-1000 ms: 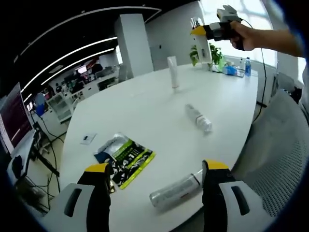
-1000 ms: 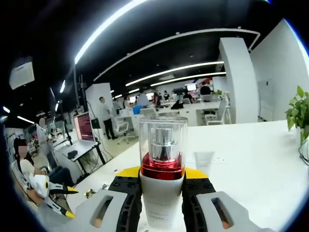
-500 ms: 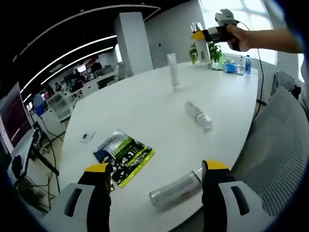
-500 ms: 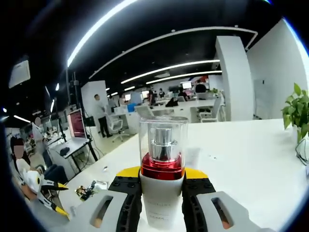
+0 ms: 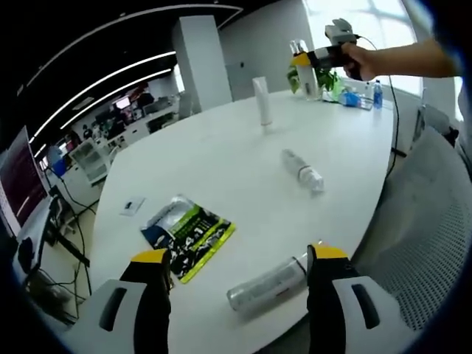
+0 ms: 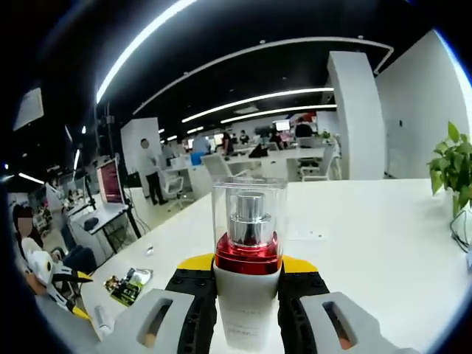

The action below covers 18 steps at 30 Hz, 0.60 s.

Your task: Arrange the skincare products in the storage area until every visible bottle or jar stands upright without overlapping.

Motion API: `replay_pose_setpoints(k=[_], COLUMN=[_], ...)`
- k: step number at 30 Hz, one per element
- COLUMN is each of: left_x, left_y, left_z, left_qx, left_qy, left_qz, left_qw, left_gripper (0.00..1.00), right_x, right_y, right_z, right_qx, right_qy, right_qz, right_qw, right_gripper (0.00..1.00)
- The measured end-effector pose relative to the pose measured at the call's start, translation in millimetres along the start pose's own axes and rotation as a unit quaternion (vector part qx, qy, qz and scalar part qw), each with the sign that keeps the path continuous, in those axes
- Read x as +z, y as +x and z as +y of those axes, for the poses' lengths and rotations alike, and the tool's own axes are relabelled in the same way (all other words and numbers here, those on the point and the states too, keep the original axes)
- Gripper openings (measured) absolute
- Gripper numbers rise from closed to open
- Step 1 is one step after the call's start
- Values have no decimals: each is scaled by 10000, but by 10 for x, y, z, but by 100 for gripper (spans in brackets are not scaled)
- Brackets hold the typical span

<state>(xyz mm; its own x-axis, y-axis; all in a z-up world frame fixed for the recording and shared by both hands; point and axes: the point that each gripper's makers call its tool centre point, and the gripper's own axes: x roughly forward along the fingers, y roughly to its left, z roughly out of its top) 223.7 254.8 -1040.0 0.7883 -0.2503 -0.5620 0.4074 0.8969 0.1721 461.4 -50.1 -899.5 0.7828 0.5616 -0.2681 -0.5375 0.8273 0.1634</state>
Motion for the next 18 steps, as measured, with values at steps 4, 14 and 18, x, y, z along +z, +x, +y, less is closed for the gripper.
replay_pose_setpoints(k=[4,14,18], left_x=[-47,-96,-108], left_y=[14,32,34], left_z=[-14,-28,-28], left_qx=[-24,-74,-81], left_qy=[54,53,55], left_qz=[125,250,285], left_qw=[9999,9996,9995], left_gripper=[70,69,68], right_x=[-35,-73,-93], right_y=[60,212,283], right_z=[-69,-262,-353], right_qx=[-15,-10,-33], right_qy=[-55,-126,-105], right_qz=[63,112,122], right_qw=[10000,9999,9999], right_gripper=[25,25,25])
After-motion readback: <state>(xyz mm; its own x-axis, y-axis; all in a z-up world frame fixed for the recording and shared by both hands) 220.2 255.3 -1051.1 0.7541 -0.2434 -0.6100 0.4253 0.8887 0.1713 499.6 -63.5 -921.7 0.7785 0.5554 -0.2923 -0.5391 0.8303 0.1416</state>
